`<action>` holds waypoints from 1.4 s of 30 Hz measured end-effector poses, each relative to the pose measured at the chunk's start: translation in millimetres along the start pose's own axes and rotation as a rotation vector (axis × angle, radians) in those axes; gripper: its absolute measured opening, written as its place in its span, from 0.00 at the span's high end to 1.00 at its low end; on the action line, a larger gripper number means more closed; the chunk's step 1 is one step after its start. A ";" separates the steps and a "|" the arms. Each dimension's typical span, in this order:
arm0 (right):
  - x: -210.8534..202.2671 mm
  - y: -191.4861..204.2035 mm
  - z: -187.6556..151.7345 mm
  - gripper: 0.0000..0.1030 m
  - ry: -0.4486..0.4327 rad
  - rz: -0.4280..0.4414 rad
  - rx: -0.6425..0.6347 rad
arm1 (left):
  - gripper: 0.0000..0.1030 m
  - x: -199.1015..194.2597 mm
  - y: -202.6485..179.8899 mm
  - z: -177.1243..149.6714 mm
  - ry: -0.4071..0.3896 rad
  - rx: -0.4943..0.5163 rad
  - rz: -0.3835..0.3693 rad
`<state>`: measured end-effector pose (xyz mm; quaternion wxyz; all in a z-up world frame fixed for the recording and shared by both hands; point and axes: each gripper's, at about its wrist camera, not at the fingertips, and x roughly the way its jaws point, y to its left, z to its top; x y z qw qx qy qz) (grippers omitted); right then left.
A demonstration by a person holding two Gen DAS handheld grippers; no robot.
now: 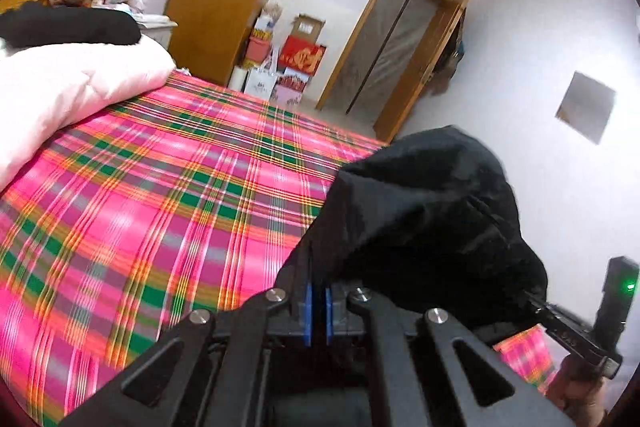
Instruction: Fold large clothes
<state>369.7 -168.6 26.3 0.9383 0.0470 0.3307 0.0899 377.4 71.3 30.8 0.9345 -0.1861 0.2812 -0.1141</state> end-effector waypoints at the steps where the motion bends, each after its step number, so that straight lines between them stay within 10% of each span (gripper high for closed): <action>1: -16.3 -0.7 -15.9 0.92 0.002 0.010 0.028 | 0.96 -20.4 0.3 -12.5 -0.003 -0.005 -0.001; 11: -28.4 1.2 -168.9 0.92 0.265 -0.009 0.154 | 0.92 -63.8 57.4 -164.3 0.343 -0.211 0.100; 24: -79.3 -35.0 -219.0 0.69 0.409 -0.022 0.286 | 0.73 -129.7 69.9 -194.9 0.493 -0.218 0.220; 34: -104.3 -7.5 -151.0 0.69 0.186 0.127 0.348 | 0.67 -114.3 13.2 -123.6 0.292 -0.083 0.030; 42: -24.1 34.6 -105.3 0.68 0.180 0.143 0.216 | 0.67 -15.3 10.3 -139.2 0.406 -0.098 -0.019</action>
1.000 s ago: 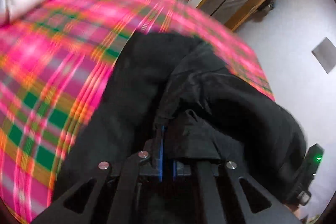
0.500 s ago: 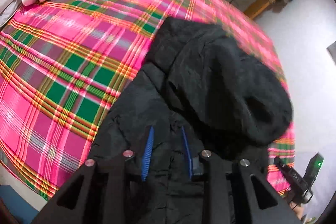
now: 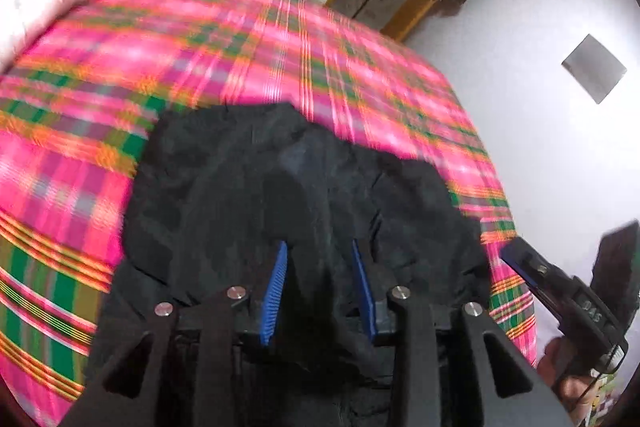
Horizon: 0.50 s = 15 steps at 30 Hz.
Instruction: Fold large clothes
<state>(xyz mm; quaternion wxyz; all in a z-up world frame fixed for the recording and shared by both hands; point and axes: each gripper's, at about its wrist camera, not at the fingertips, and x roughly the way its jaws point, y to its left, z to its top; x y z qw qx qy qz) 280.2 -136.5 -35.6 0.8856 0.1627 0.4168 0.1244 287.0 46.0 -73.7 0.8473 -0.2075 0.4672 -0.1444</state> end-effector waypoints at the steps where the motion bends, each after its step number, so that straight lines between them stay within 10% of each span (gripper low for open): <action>1: 16.2 -9.5 -8.1 0.68 0.048 -0.023 0.017 | 0.67 12.2 5.2 -8.4 0.029 -0.008 0.012; 7: 77.3 -68.6 -94.7 0.70 0.192 -0.071 0.136 | 0.61 65.3 43.3 -46.0 0.134 -0.106 -0.009; 15: 34.0 -37.7 -76.0 0.70 0.152 -0.117 0.064 | 0.60 31.6 18.7 -48.2 0.104 -0.035 0.050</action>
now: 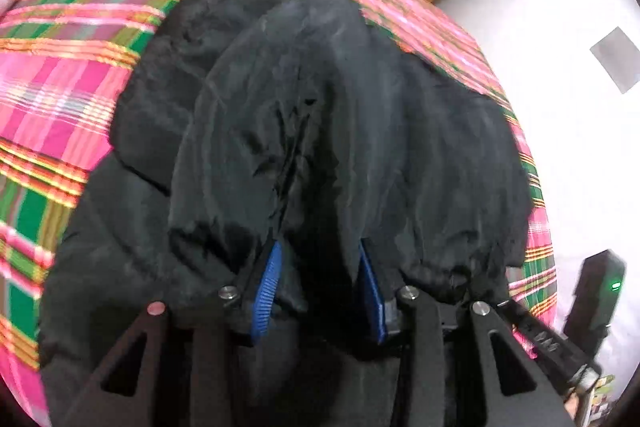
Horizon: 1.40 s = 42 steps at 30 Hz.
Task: Fold large clothes
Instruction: 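Press and smooth the folded jacket with both tools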
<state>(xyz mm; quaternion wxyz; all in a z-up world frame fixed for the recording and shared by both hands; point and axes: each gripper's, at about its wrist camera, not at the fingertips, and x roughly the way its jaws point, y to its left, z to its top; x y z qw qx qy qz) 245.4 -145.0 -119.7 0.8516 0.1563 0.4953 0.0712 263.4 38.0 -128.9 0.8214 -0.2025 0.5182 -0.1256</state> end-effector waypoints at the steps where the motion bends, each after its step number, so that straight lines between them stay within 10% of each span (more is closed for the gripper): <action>1: -11.1 1.4 2.2 0.69 -0.032 -0.004 -0.017 | 0.60 -9.9 -4.5 -1.4 -0.014 0.013 0.007; 11: -30.5 17.0 69.0 0.68 -0.232 -0.063 -0.103 | 0.59 -42.7 -43.7 45.8 -0.228 0.142 0.092; 17: 35.3 -49.0 59.1 0.70 -0.112 -0.093 -0.009 | 0.59 16.1 24.4 40.1 -0.103 0.003 0.127; 24: -21.8 -32.8 58.9 0.70 -0.206 -0.066 -0.004 | 0.59 -16.5 5.2 42.8 -0.166 -0.007 0.082; 29: -16.5 -4.0 36.3 0.70 -0.172 0.019 -0.081 | 0.58 -22.3 -35.7 19.4 -0.164 0.135 0.010; 42: 58.0 -35.9 13.8 0.75 -0.074 -0.097 -0.149 | 0.53 52.2 -37.3 8.7 -0.062 0.279 0.131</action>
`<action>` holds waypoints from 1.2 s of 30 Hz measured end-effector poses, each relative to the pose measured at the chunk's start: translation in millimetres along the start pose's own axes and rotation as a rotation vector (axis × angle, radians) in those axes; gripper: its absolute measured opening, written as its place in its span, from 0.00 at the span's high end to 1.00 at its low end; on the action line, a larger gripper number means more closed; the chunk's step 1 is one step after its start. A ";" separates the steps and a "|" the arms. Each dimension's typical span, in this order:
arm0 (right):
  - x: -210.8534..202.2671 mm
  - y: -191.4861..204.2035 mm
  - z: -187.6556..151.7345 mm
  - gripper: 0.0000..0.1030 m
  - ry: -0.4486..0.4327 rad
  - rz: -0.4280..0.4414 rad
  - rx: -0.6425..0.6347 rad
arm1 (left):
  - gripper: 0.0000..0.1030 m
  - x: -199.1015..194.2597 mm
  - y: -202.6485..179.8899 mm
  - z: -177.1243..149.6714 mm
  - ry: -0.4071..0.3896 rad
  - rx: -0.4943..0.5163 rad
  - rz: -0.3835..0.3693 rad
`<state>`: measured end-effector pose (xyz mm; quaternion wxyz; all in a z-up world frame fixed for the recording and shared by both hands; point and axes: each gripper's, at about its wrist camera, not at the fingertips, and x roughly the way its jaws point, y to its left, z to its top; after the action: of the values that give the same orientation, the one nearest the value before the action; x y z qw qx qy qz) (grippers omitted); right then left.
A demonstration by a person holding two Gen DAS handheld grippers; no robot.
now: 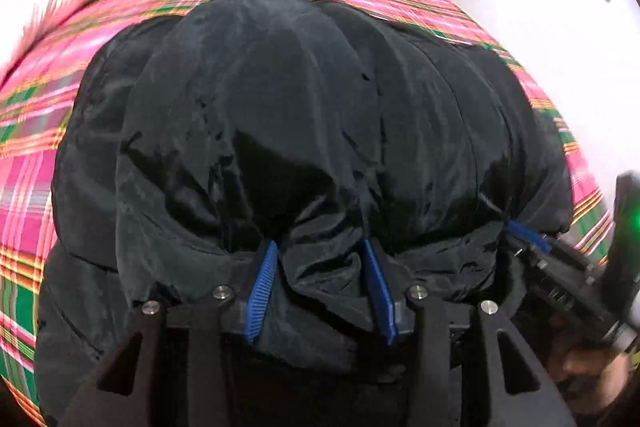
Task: Fold large clothes
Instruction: 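Press and smooth the folded jacket with both tools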
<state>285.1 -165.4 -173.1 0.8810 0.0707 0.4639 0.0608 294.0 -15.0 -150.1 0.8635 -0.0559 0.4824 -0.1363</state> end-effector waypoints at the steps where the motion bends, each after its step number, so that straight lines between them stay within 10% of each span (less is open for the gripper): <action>1: 1.0 -0.8 1.6 0.75 0.011 0.001 0.006 | 0.53 0.3 0.7 0.4 0.000 -0.002 0.000; 4: -13.9 2.3 15.9 0.75 0.052 -0.025 0.037 | 0.53 -3.4 5.0 4.5 0.019 -0.032 -0.011; 10: -75.5 4.2 54.2 0.75 -0.174 0.004 0.045 | 0.55 -47.4 3.4 30.4 -0.048 -0.056 -0.049; 14: -36.4 -18.1 76.1 0.75 -0.128 -0.078 0.047 | 0.55 -65.3 15.4 67.6 -0.194 -0.004 0.020; 17: -7.0 -43.2 68.0 0.75 -0.075 -0.089 0.072 | 0.55 -36.1 44.6 84.8 -0.163 -0.022 0.114; 26: 13.6 -50.1 48.0 0.75 -0.095 -0.093 0.066 | 0.53 18.8 57.0 56.7 -0.088 0.010 0.168; 31: -11.3 -46.3 62.5 0.75 -0.063 -0.115 0.100 | 0.55 -0.6 56.4 50.6 -0.078 -0.030 0.149; 36: -74.4 -16.1 68.8 0.74 -0.212 -0.036 0.103 | 0.57 -44.8 40.7 61.8 -0.168 -0.049 0.090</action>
<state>300.8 -198.8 -77.3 0.9213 0.1134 0.3717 0.0130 331.5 34.8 -90.1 0.9045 -0.0665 0.4135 -0.0804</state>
